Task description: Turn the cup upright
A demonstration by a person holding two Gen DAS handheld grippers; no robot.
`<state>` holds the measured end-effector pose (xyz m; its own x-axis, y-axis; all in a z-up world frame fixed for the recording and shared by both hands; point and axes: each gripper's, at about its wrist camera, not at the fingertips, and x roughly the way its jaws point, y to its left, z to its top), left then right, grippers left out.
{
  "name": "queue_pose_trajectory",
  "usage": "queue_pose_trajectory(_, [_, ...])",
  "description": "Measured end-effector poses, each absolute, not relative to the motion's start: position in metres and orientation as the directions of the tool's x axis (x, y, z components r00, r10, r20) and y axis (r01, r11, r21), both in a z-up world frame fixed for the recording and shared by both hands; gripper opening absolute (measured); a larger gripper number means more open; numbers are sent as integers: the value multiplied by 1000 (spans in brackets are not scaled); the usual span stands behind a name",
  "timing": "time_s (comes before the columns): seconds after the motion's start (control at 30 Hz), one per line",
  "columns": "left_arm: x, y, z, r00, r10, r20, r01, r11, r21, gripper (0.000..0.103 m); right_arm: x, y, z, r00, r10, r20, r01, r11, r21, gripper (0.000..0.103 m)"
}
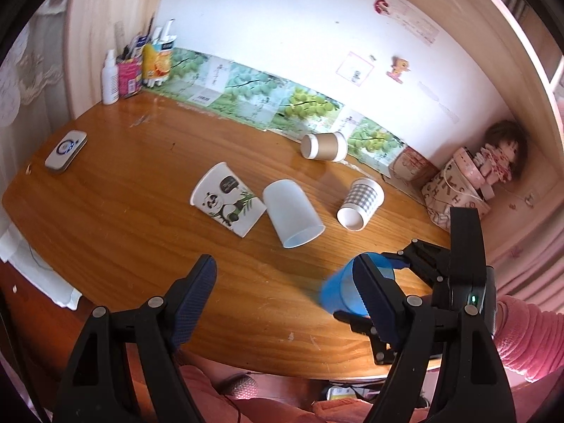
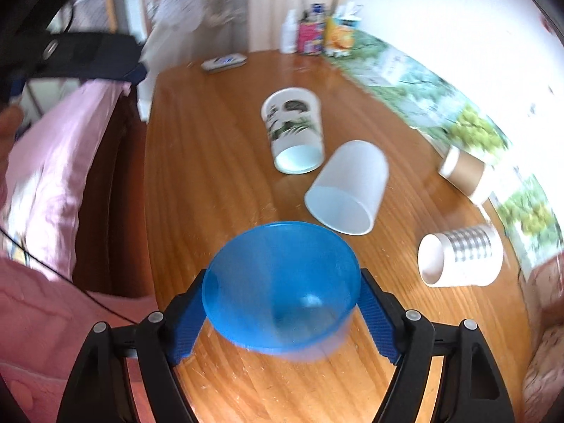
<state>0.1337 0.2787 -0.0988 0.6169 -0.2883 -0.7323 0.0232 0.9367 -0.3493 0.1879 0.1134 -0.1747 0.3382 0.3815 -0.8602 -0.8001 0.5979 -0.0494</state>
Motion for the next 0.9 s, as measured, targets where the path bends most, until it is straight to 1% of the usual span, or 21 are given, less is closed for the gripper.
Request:
queue_pose_trajectory(0.3, [133,265,-85,589,-301,-750,97,948,-304,82,193,94,-168,401,420,-814,-677,734,45,78])
queue_pose_trajectory(0.63, [125,253,-78,569,-305,-763,150,951,-269,82,186,82,-172,446,412,-794,-611,789,66,76])
queue_pose_trajectory(0.9, [116,245,-73,560,-309,-768,165,951,-262,82,180,74,-160,497,407,-766,-563,824,72,76])
